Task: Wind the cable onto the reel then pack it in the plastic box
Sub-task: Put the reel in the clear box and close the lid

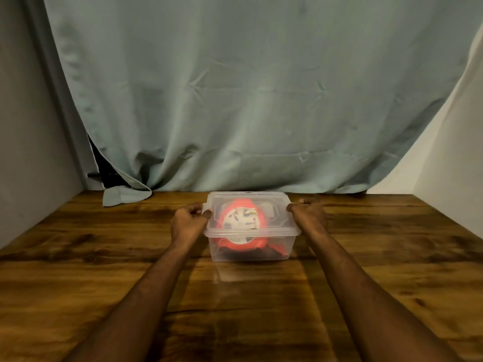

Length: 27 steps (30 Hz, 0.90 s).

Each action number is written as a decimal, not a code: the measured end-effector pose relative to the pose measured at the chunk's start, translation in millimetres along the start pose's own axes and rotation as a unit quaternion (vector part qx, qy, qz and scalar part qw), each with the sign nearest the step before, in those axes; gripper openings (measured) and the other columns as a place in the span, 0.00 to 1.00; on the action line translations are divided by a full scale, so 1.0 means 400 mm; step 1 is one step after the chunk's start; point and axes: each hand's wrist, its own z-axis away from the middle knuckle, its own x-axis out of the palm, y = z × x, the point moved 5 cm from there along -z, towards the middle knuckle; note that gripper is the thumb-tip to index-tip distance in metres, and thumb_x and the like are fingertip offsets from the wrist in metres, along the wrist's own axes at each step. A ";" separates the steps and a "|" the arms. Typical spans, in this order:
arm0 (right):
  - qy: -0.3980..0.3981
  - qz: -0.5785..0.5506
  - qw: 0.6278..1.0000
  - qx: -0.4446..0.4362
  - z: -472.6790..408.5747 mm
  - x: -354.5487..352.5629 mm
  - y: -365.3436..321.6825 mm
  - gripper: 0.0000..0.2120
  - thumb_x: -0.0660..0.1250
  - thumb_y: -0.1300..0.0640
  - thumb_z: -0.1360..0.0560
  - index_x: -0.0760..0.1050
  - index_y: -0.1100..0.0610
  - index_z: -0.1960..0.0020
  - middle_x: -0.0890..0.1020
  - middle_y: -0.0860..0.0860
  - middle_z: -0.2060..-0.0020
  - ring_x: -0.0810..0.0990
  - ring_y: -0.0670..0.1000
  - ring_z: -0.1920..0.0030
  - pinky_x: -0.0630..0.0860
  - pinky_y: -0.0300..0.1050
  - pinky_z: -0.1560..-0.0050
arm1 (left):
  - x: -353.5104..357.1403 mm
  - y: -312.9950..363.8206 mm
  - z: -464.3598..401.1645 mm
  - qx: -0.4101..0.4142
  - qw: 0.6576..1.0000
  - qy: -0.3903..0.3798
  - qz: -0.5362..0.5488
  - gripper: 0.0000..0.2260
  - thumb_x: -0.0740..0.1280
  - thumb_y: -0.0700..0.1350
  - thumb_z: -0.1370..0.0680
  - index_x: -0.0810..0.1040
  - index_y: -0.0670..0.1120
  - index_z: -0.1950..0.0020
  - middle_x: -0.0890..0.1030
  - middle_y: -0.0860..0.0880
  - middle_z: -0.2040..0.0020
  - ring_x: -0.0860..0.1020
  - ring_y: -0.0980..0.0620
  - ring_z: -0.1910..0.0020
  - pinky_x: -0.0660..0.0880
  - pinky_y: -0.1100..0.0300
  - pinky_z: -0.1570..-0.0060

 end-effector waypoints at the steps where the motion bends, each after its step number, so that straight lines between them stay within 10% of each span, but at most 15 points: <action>1: -0.012 0.008 1.000 -0.005 -0.004 0.004 -0.001 0.06 0.74 0.51 0.27 0.77 0.48 0.53 0.82 0.49 0.55 0.82 0.54 0.54 0.83 0.54 0.48 | 0.001 0.004 -0.005 0.003 1.000 -0.007 -0.002 0.19 0.74 0.43 0.22 0.80 0.41 0.31 0.83 0.42 0.35 0.82 0.44 0.39 0.81 0.46 0.39; 6: -0.055 0.044 0.997 -0.013 -0.036 0.014 -0.016 0.06 0.74 0.54 0.27 0.80 0.49 0.62 0.83 0.50 0.61 0.82 0.53 0.59 0.83 0.51 0.53 | 0.007 0.015 -0.025 0.000 0.999 -0.030 -0.010 0.17 0.73 0.40 0.22 0.81 0.40 0.33 0.84 0.43 0.40 0.82 0.43 0.40 0.81 0.44 0.38; 12: -0.168 0.041 0.981 0.087 -0.081 0.003 -0.002 0.07 0.77 0.57 0.27 0.83 0.58 0.50 0.87 0.57 0.57 0.81 0.53 0.67 0.73 0.40 0.76 | 0.014 0.022 -0.048 -0.040 0.998 -0.052 -0.013 0.10 0.75 0.37 0.24 0.81 0.41 0.44 0.84 0.40 0.45 0.83 0.41 0.46 0.83 0.42 0.44; 27: -0.204 -0.003 0.958 0.203 -0.029 0.040 0.036 0.14 0.76 0.46 0.26 0.79 0.55 0.51 0.85 0.54 0.60 0.84 0.57 0.61 0.76 0.44 0.69 | 0.041 0.002 -0.035 -0.052 0.997 -0.061 0.008 0.13 0.68 0.39 0.19 0.77 0.42 0.34 0.81 0.40 0.38 0.81 0.40 0.42 0.81 0.43 0.40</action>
